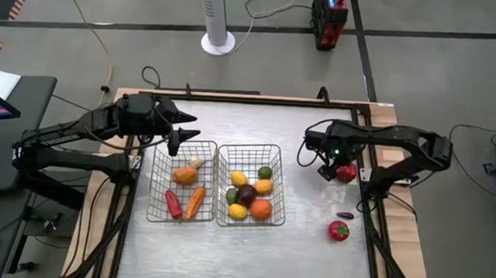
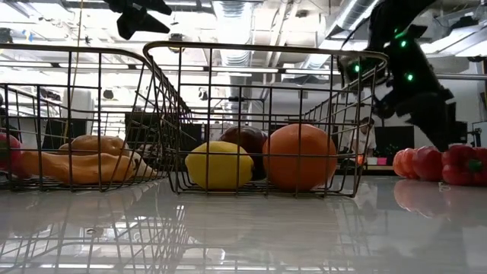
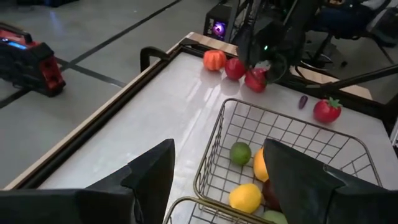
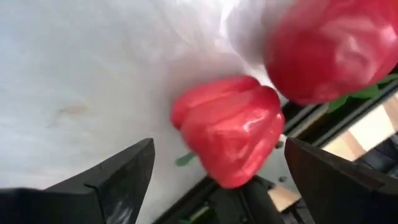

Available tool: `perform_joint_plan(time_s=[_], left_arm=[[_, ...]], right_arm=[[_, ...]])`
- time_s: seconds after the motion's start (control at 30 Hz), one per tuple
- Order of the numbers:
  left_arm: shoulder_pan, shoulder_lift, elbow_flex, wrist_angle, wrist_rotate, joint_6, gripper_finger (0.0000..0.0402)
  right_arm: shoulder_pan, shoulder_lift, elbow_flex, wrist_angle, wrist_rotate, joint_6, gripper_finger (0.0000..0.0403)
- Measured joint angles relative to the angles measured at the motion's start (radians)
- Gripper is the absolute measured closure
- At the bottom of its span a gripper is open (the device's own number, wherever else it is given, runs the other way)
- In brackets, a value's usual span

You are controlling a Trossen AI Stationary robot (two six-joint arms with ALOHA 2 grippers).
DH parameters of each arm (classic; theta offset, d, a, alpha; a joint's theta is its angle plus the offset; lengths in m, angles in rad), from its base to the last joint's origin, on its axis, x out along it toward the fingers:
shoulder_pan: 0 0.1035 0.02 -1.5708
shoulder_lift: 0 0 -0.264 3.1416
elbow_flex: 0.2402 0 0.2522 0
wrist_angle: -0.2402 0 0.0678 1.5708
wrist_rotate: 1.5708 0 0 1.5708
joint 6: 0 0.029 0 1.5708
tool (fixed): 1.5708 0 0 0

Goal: Sort produce into baskets
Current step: Put the red bell pepper into the left basket

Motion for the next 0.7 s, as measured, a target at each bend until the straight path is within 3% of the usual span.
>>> perform_joint_plan(time_s=[0.4, 0.7], left_arm=[[0.000, 0.000, 0.000, -0.004, 0.000, -0.039, 0.0168], [0.000, 0.000, 0.000, -0.004, 0.000, -0.039, 0.0168]], right_arm=[[-0.010, 0.194, -0.089, 0.030, 0.003, -0.069, 0.0071], [-0.010, 0.195, -0.049, 0.048, 0.003, -0.086, 0.0122]])
